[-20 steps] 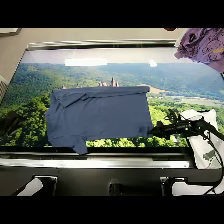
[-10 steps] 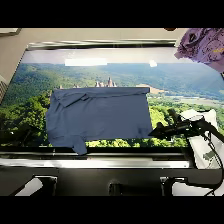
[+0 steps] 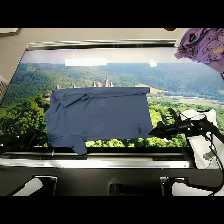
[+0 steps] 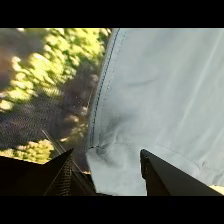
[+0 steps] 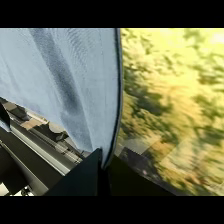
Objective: Fold the clothes and pants, and hang the long-sleeved shirts on hangers.
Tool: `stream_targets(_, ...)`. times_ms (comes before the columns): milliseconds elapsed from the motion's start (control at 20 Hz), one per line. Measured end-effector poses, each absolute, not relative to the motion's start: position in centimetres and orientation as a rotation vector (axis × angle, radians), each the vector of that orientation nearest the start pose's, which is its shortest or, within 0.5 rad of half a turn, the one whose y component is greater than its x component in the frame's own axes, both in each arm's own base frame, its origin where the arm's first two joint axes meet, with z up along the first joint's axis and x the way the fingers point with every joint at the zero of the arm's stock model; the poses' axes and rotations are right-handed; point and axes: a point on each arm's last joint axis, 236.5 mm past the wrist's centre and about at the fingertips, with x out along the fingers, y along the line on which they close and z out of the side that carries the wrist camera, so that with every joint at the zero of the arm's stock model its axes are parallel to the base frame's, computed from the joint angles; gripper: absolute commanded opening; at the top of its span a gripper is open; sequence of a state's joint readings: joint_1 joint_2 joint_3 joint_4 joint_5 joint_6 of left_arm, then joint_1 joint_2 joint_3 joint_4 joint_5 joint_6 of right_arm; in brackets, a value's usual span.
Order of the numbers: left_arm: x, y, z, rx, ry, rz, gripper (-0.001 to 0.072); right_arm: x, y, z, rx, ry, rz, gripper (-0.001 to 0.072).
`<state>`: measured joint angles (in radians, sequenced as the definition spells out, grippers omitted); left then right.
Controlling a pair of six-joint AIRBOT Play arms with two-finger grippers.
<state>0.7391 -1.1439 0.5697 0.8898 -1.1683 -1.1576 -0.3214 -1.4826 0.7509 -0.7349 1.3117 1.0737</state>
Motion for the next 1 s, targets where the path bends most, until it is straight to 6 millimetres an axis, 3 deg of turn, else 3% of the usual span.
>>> stream_targets(350, 24.5, 4.0, -9.4, -0.958, 1.293, 0.031, 0.047, 28.2, 8.5, -9.1, 0.862, 1.558, 0.482, 0.0031)
stream_targets(850, 25.2, 2.2, -10.6, -1.038, 1.31, -0.037, 0.0449, 28.2, 8.4, -9.1, 0.859, 1.557, 0.48, 0.0031)
stream_targets(900, 25.3, 1.9, -10.7, -1.039, 1.315, -0.046, 0.0397, 28.2, 8.4, -9.1, 0.86, 1.557, 0.48, 0.0031)
stream_targets(1000, 25.3, 1.7, -11.3, -1.021, 1.33, -0.045, 0.0154, 28.2, 8.4, -9.1, 0.861, 1.557, 0.48, 0.0031)
